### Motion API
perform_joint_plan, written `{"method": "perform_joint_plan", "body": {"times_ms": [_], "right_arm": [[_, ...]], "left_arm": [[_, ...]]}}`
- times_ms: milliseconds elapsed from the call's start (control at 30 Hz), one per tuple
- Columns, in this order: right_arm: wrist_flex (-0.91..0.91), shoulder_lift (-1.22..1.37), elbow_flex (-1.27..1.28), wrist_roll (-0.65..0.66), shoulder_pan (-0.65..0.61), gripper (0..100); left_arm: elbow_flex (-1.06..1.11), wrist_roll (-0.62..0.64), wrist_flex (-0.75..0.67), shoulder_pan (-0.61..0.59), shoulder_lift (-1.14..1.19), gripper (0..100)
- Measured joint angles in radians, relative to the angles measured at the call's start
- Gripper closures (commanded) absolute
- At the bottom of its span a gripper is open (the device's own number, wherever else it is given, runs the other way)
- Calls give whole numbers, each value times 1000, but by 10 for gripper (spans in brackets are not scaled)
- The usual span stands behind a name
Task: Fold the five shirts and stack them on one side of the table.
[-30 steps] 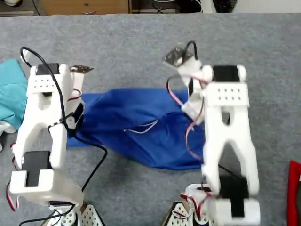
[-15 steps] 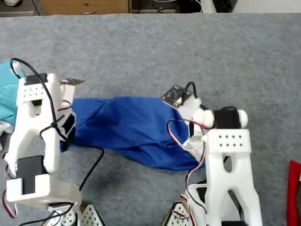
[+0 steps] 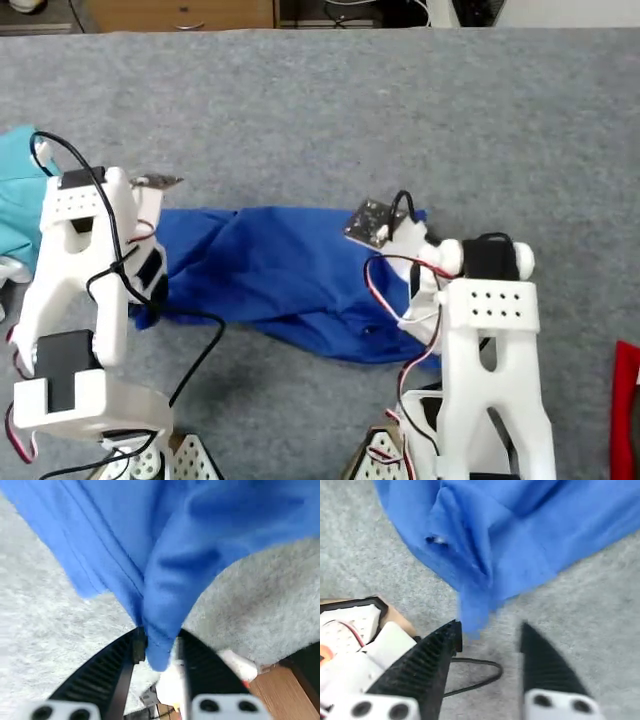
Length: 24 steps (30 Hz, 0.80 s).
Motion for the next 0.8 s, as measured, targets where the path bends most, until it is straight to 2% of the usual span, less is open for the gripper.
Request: {"method": "perform_joint_plan", "body": {"times_ms": [133, 267, 367, 567, 800], "right_arm": [[26, 0, -147, 3, 0, 645], [-21, 20, -245, -17, 0, 645], [-123, 123, -265, -80, 2, 652], [-265, 451, -388, -198, 2, 757], [-328, 786, -568, -273, 2, 776]], "left_arm": [[-172, 44, 68, -9, 0, 813], [-336, 83, 74, -9, 0, 816], [-394, 132, 5, 3, 46, 818], [-416, 232, -172, 38, 279, 818], [-552, 292, -209, 44, 532, 819]]}}
